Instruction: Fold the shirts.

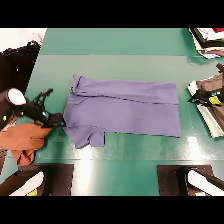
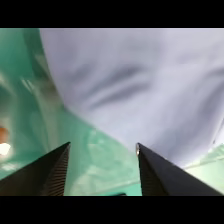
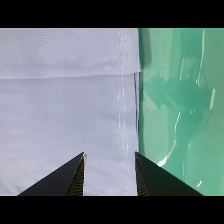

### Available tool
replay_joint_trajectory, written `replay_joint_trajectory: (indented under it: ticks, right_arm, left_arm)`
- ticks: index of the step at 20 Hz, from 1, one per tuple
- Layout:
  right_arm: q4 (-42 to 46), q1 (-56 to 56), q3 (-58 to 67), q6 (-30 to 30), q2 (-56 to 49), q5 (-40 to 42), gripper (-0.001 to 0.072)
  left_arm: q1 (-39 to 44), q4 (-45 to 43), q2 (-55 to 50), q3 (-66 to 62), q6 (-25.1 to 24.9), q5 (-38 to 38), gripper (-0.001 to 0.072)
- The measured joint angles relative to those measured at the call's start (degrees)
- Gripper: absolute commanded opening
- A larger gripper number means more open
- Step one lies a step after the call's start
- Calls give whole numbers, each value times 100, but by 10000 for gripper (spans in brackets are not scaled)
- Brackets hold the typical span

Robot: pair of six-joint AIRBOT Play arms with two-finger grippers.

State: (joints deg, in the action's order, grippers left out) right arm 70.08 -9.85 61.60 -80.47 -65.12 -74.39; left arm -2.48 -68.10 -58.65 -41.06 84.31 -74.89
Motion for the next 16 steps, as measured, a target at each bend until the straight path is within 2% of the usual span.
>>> replay_joint_trajectory:
  ticks: [5,11,12,13,14,16]
  right_arm:
    - [-136,-61,-138,-2,236,70,362]
    - [-275,-72,-166,-2,284,79,361]
    - [-280,-72,-168,-2,289,79,362]
    - [-289,-72,-168,0,291,74,362]
    - [-289,-72,-170,-2,291,52,361]
    - [-282,-109,-184,22,291,-70,362]
  left_arm:
    - [2,632,354,1069,94,476,483]
    - [-4,1163,420,1532,118,1036,481]
    - [-2,1224,420,1563,118,1117,463]
    - [-2,1292,420,1587,120,1231,164]
    - [-2,1305,404,1617,118,1351,34]
    - [-2,1523,402,1624,42,1482,26]
